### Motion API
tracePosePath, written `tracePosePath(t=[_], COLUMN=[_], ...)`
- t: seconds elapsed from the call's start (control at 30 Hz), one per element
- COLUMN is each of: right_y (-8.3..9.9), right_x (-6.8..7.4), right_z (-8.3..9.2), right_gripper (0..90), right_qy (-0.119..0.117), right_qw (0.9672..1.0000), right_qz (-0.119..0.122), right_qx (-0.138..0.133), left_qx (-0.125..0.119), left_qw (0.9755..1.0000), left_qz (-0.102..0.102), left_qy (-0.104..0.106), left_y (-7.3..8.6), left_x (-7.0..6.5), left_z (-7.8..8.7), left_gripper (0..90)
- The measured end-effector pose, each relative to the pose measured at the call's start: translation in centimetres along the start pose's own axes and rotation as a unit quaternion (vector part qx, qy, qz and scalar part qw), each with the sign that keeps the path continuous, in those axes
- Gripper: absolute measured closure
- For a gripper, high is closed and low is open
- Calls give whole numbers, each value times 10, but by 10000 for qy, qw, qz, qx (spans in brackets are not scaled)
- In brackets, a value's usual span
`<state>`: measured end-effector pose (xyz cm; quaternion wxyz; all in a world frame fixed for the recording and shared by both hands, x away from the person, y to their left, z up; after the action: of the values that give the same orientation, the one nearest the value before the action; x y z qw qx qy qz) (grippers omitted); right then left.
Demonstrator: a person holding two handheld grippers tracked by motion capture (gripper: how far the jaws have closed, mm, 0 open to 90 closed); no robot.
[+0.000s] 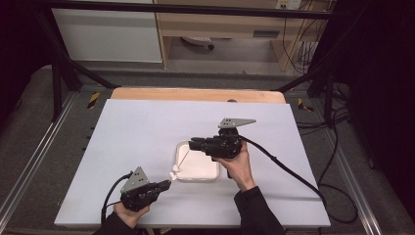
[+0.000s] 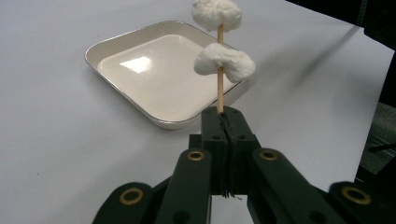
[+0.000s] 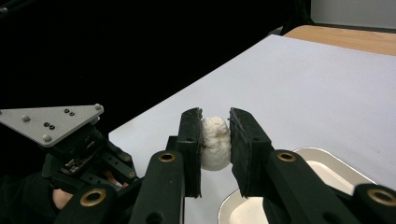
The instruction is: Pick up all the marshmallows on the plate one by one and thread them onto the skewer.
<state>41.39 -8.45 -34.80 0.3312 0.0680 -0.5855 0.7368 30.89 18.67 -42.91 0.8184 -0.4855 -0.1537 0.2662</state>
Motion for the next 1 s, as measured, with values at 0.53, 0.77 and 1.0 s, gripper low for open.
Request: tracePosePath(t=[0.53,0.77,1.0], right_y=[6,10,14], right_x=[-1,-1,3], right_z=[-8,-11,-14], right_gripper=[752,770,787], right_qy=[-114,-254,-437], right_qw=[9999,9995,9988], right_qz=[-63,-134,-175], right_qx=[112,133,102], left_qx=[-19,27,84], left_qw=[10000,10000,10000], left_qz=[-15,-40,-9], left_qy=[3,20,-47], left_y=[0,1,1], left_x=[0,-1,-3], left_z=[0,-1,-2], left_gripper=[883,885,890])
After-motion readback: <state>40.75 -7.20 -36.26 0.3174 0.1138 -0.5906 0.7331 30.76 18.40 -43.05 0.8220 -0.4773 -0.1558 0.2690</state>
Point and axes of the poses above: each handheld gripper's, and its own axes: z roughly backward along the jaws, y roughly out of its underside, x roughly to its left, the point moved 1 cm from there along -z, roughly forward along the jaws, and after that the axes turned 7 degrees about -z, right-handed, at the moved point
